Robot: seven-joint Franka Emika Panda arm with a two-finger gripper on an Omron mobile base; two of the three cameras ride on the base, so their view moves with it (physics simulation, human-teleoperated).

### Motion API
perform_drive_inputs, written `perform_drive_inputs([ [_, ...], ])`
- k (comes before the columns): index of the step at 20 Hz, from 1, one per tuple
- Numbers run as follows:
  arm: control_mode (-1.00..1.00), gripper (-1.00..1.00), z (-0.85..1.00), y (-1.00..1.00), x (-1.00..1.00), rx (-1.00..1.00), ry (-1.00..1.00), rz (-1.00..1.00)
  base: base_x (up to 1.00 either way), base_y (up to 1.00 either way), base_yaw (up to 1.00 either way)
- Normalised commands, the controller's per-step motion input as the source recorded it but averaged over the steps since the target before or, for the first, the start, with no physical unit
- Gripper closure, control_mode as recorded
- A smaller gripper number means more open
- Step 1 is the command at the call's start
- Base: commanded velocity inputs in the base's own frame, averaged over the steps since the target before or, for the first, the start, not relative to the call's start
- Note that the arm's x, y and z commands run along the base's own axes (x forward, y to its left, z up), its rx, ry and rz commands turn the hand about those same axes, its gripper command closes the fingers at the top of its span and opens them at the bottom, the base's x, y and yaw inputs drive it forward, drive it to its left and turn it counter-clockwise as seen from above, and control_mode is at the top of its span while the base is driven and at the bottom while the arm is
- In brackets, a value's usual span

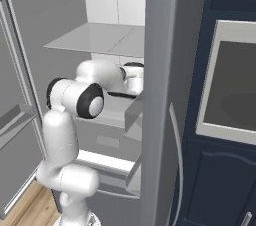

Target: Take a sugar cube from the saucer and place it inside the coffee. Then, grab milk from the fridge and place it next to the coffee on the counter to sweeten the coffee.

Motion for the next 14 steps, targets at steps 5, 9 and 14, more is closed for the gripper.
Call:
perform_drive_inputs([
  [5, -1.0, 1.0, -0.14, 0.0, -1.0, -0.01, 0.0, 0.0, 0.0, 0.0, 0.0],
  [9, -1.0, 1.0, 0.91, -0.04, -1.0, -0.01, 0.0, 0.0, 0.0, 0.0, 0.0],
  [14, -1.0, 1.0, 1.0, 0.0, -0.9, -0.05, 0.15, 0.0, 0.0, 0.0, 0.0],
])
